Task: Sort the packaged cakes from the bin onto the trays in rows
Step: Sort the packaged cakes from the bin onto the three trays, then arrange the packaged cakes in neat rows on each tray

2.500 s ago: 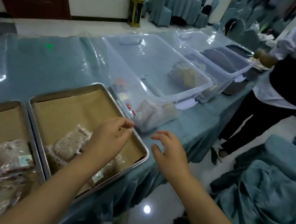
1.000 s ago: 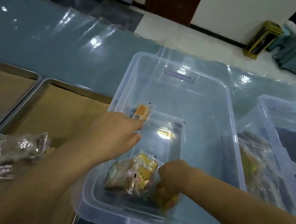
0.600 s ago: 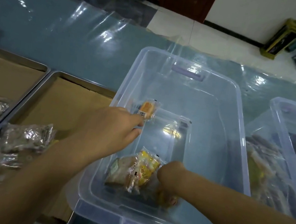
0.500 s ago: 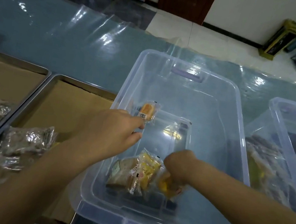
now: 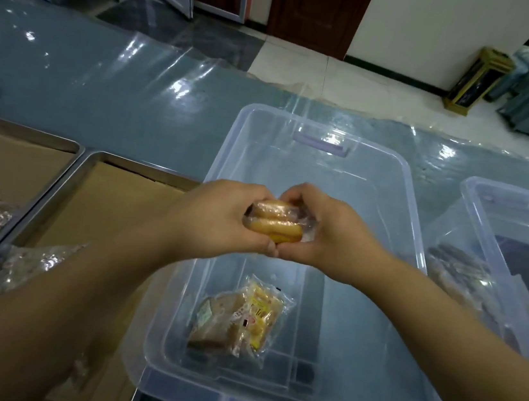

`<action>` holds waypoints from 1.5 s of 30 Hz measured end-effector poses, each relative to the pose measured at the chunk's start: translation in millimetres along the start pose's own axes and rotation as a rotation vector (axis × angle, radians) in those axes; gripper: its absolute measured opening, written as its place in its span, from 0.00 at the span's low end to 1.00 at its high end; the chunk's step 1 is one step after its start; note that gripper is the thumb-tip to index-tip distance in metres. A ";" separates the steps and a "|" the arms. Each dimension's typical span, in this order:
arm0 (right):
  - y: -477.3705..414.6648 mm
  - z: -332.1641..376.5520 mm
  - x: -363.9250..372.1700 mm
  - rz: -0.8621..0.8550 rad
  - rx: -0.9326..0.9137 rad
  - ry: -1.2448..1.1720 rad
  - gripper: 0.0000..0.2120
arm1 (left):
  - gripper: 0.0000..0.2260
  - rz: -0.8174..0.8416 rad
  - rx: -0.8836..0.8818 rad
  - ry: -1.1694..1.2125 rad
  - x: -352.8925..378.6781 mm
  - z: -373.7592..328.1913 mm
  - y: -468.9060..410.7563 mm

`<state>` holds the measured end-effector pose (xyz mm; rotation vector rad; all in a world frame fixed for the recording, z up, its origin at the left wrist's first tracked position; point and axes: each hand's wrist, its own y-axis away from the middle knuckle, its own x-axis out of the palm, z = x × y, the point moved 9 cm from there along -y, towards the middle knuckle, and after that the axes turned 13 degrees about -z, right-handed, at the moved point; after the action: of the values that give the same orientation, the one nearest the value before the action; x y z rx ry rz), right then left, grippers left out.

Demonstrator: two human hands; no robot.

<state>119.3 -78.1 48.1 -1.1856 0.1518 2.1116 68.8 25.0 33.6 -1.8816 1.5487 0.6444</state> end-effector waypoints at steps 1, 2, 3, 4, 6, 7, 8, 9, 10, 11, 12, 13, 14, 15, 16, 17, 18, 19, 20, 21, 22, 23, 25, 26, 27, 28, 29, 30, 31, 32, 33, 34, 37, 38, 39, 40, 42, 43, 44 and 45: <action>0.0 -11.1 5.0 0.008 0.067 -0.104 0.37 | 0.16 -0.044 -0.002 -0.046 -5.8 4.0 -2.1; 0.4 -25.9 11.2 0.005 0.159 -0.210 0.39 | 0.17 -0.098 -0.002 -0.094 -11.8 8.4 -3.5; 1.9 -43.3 16.8 -0.023 0.285 -0.304 0.37 | 0.18 -0.159 -0.005 -0.126 -16.9 12.8 -4.0; 4.4 -64.4 24.4 -0.074 0.447 -0.402 0.31 | 0.18 -0.225 -0.017 -0.132 -21.2 17.6 -3.5; 22.2 -109.1 47.1 -0.185 0.857 -0.507 0.24 | 0.19 -0.327 -0.048 -0.101 -24.8 26.0 -1.3; 39.9 -127.3 63.3 -0.191 1.059 -0.484 0.23 | 0.20 -0.349 -0.043 -0.093 -23.3 27.4 -0.5; 61.1 -138.7 82.3 -0.145 1.234 -0.455 0.23 | 0.20 -0.357 -0.020 -0.099 -20.9 27.4 -0.4; 83.4 -142.9 102.6 -0.070 1.372 -0.441 0.23 | 0.20 -0.357 0.008 -0.114 -18.9 26.7 -0.5; 105.2 -143.6 122.0 0.001 1.471 -0.433 0.23 | 0.20 -0.359 0.022 -0.122 -18.4 26.6 -0.3; 123.3 -142.9 137.1 0.048 1.530 -0.407 0.24 | 0.20 -0.370 0.017 -0.106 -19.7 28.2 0.5; 135.2 -142.9 147.3 0.062 1.543 -0.375 0.28 | 0.19 -0.392 -0.004 -0.055 -22.4 30.8 1.7; 140.7 -143.5 153.8 0.048 1.532 -0.356 0.33 | 0.19 -0.430 -0.035 0.022 -26.5 33.8 3.8; 141.5 -143.8 159.2 0.020 1.513 -0.358 0.37 | 0.18 -0.479 -0.068 0.103 -31.0 37.1 6.4; 140.8 -142.3 164.1 -0.006 1.509 -0.387 0.40 | 0.18 -0.527 -0.097 0.168 -35.0 40.5 9.5; 139.7 -139.0 169.9 -0.029 1.531 -0.440 0.41 | 0.18 -0.563 -0.120 0.205 -37.9 43.1 12.2; 139.9 -136.3 176.0 -0.041 1.561 -0.491 0.41 | 0.18 -0.584 -0.133 0.216 -39.4 44.5 14.2; 140.3 -134.1 180.9 -0.052 1.585 -0.534 0.40 | 0.19 -0.591 -0.136 0.209 -40.0 44.5 15.1; 139.6 -133.4 185.3 -0.064 1.598 -0.580 0.37 | 0.19 -0.592 -0.129 0.194 -40.0 43.9 15.1; 137.8 -133.0 188.8 -0.071 1.600 -0.635 0.33 | 0.19 -0.588 -0.121 0.183 -39.5 43.5 14.9; 134.4 -131.0 192.9 -0.062 1.591 -0.707 0.28 | 0.20 -0.584 -0.116 0.179 -39.1 43.4 14.7; 129.5 -127.3 197.0 -0.031 1.567 -0.780 0.23 | 0.20 -0.584 -0.116 0.184 -39.1 43.8 14.9; 123.9 -123.9 200.0 0.015 1.529 -0.822 0.20 | 0.20 -0.591 -0.120 0.198 -39.8 44.4 15.4; 110.4 -117.3 200.8 0.119 1.426 -0.798 0.19 | 0.19 -0.613 -0.134 0.225 -41.5 46.4 16.5; 102.6 -114.4 199.5 0.170 1.362 -0.752 0.19 | 0.19 -0.617 -0.142 0.225 -41.7 47.5 16.5; 94.5 -112.8 197.6 0.221 1.293 -0.686 0.20 | 0.19 -0.615 -0.149 0.217 -41.2 48.7 16.3; 86.4 -112.3 195.0 0.266 1.225 -0.608 0.19 | 0.20 -0.606 -0.153 0.207 -40.3 49.5 16.0; 78.1 -113.5 191.8 0.295 1.170 -0.542 0.18 | 0.21 -0.596 -0.153 0.196 -39.3 49.8 15.5; 68.3 -116.0 187.6 0.302 1.130 -0.507 0.18 | 0.22 -0.593 -0.153 0.186 -39.0 49.8 15.4; 56.6 -120.0 182.2 0.282 1.100 -0.503 0.19 | 0.22 -0.601 -0.157 0.181 -39.8 49.8 15.6; 43.4 -125.3 175.8 0.233 1.078 -0.512 0.19 | 0.21 -0.619 -0.163 0.181 -41.5 49.7 16.3; 29.4 -131.0 168.0 0.156 1.058 -0.530 0.19 | 0.19 -0.643 -0.172 0.179 -43.7 50.0 17.2; 15.3 -136.9 159.8 0.057 1.041 -0.560 0.19 | 0.16 -0.666 -0.182 0.172 -46.1 50.3 18.2; -18.0 -152.4 143.5 -0.224 1.015 -0.711 0.18 | 0.14 -0.710 -0.214 0.145 -51.0 51.3 19.0; -24.1 -157.3 142.3 -0.289 1.021 -0.751 0.18 | 0.14 -0.710 -0.218 0.134 -51.2 51.2 18.5; -27.3 -162.8 143.1 -0.343 1.039 -0.770 0.19 | 0.14 -0.705 -0.222 0.121 -50.7 51.1 17.9; -28.4 -167.3 145.5 -0.386 1.069 -0.773 0.19 | 0.14 -0.700 -0.229 0.112 -50.1 51.8 17.4; -27.0 -172.2 155.2 -0.425 1.130 -0.807 0.20 | 0.15 -0.698 -0.247 0.124 -48.2 54.7 17.0; -27.0 -172.1 161.2 -0.425 1.146 -0.853 0.20 | 0.16 -0.701 -0.254 0.135 -47.5 56.4 17.1; -27.7 -171.5 166.4 -0.418 1.153 -0.896 0.20 | 0.16 -0.705 -0.258 0.142 -47.0 57.5 16.9; -29.1 -171.3 169.3 -0.410 1.153 -0.926 0.21 | 0.16 -0.708 -0.258 0.146 -46.8 57.7 16.6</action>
<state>201.4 -40.1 -177.0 0.4150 0.5324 1.5417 44.0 96.3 23.9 -2.5147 0.7907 0.3927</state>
